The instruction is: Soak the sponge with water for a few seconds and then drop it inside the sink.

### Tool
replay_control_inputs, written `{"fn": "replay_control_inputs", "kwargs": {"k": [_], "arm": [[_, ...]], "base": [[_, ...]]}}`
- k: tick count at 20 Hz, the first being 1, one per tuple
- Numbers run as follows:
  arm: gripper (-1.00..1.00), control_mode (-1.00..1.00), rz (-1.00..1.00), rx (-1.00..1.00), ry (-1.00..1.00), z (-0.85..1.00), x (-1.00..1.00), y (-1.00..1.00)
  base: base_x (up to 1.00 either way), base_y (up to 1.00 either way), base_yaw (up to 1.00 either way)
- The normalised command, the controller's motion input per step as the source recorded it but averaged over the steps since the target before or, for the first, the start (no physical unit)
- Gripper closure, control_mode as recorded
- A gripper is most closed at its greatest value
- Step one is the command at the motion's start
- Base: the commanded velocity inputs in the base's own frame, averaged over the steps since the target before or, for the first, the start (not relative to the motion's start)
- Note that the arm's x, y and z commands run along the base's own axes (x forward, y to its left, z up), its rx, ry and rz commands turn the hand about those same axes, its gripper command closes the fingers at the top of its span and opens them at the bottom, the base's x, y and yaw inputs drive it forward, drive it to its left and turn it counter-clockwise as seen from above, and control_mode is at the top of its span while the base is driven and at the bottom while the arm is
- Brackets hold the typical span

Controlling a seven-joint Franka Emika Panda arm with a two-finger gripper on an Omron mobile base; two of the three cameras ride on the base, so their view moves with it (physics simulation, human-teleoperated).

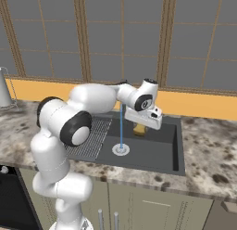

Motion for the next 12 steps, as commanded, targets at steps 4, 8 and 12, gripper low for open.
{"fn": "replay_control_inputs", "kwargs": {"k": [4, 8, 12], "arm": [[1.0, -1.0, 0.0, 0.0, 0.01, -0.26, 0.0, -0.24], [1.0, -1.0, 0.0, 0.01, 0.06, -0.45, 0.13, -0.02], [1.0, -1.0, 0.0, 0.0, 0.09, -0.41, 0.3, -0.05]], "base": [[0.0, 0.0, 0.0], [0.0, 0.0, 0.0], [0.0, 0.0, 0.0]]}}
